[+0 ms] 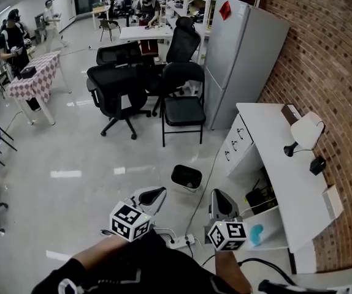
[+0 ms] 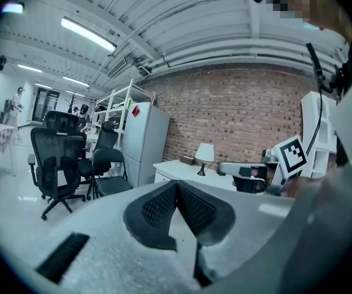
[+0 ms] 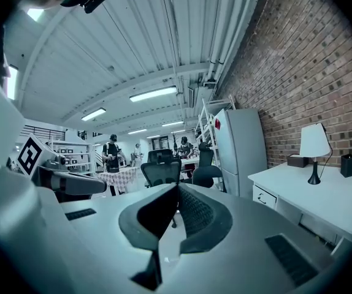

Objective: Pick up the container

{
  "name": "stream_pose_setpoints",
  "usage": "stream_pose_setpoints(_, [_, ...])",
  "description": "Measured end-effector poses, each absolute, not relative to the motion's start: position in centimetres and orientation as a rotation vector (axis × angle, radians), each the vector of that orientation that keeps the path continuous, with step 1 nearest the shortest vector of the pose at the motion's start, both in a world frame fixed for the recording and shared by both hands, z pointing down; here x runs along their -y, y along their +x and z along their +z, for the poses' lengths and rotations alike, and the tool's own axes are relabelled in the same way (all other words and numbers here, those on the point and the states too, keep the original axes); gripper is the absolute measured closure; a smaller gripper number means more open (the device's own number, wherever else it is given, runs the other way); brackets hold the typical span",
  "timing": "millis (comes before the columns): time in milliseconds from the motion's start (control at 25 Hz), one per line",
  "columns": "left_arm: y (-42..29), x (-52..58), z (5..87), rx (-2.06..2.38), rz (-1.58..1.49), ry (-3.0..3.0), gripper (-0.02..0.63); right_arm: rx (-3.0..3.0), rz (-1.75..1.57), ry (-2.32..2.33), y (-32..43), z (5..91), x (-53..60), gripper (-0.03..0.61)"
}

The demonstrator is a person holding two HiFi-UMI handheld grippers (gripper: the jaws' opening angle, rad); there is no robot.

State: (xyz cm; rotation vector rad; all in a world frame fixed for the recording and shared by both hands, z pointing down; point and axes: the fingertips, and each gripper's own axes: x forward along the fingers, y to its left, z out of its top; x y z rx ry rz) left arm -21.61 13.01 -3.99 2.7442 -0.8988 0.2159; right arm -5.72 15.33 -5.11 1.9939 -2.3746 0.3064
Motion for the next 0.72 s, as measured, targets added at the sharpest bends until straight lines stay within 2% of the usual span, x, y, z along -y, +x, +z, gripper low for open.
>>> stream_pose_setpoints(320, [-19.7,-10.9,-3.1,0.849,0.229,2.771,0.603,2.395,0.300,2.029,-4.3,-4.7,-13.7,0.569])
stream_pose_setpoints(720, [-19.1,-2.4,-2.3,0.790,0.226,2.771,0.603,2.330,0.298,2.074,-3.4,-3.9,-6.6,0.569])
